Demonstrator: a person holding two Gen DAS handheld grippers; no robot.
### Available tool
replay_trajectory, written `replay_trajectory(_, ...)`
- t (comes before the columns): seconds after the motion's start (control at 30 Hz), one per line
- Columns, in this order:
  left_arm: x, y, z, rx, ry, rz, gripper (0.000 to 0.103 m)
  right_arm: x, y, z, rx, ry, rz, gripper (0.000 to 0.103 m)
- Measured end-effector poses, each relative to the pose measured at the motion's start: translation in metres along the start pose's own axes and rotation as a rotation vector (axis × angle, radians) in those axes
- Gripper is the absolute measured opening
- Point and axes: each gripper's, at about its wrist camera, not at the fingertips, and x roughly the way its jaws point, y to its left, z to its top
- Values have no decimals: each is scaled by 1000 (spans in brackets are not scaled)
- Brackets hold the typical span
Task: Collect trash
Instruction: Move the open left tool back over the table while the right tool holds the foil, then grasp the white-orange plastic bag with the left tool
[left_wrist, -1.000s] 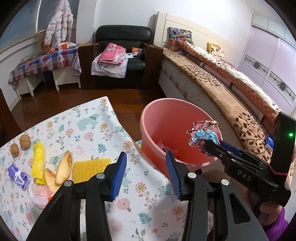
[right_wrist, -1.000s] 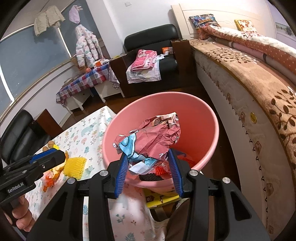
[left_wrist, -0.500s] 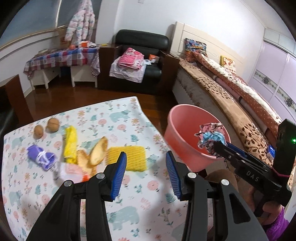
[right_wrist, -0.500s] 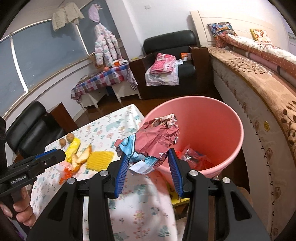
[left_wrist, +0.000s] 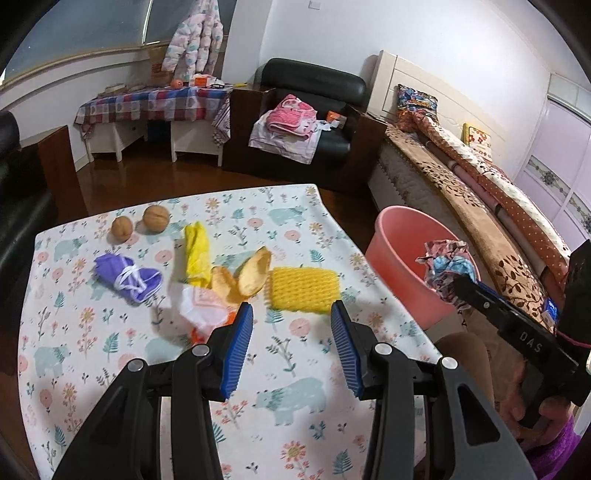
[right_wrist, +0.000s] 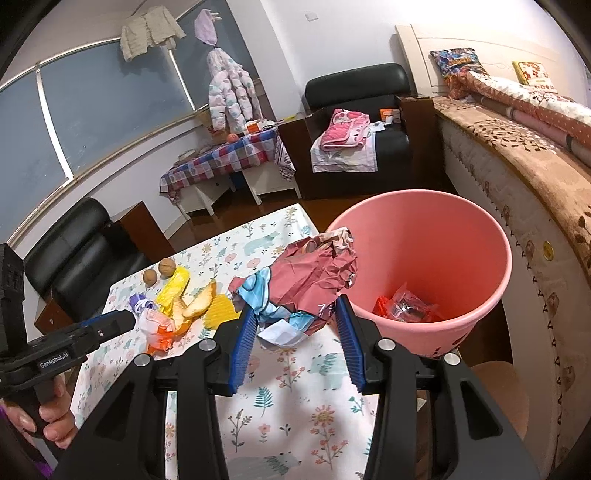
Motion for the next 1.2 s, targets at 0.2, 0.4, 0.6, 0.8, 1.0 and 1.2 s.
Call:
replay_trajectory(0.2, -5, 12, -8, -20, -2, 15, 43, -1, 8, -2, -18, -7, 3, 44)
replay_trajectory(0.4, -6, 22, -13, -26, 1, 28, 43, 0, 15, -4, -37, -4, 5, 44)
replay_trajectory(0.6, -7, 32, -18, -49, 4, 39, 43, 2, 23, -6, -56, 7, 6, 44)
replay_trajectory(0.8, -11, 46, -24, -78, 1, 53, 52, 7, 29, -10, -62, 24, 13, 44)
replay_trajectory(1.0, -15, 60, -33, -106, 2, 72, 52, 17, 33, -14, -53, 62, 35, 44)
replay_trajectory(1.2, -11, 73, -44, -123, 26, 90, 52, 30, 38, -17, -46, 113, 58, 44)
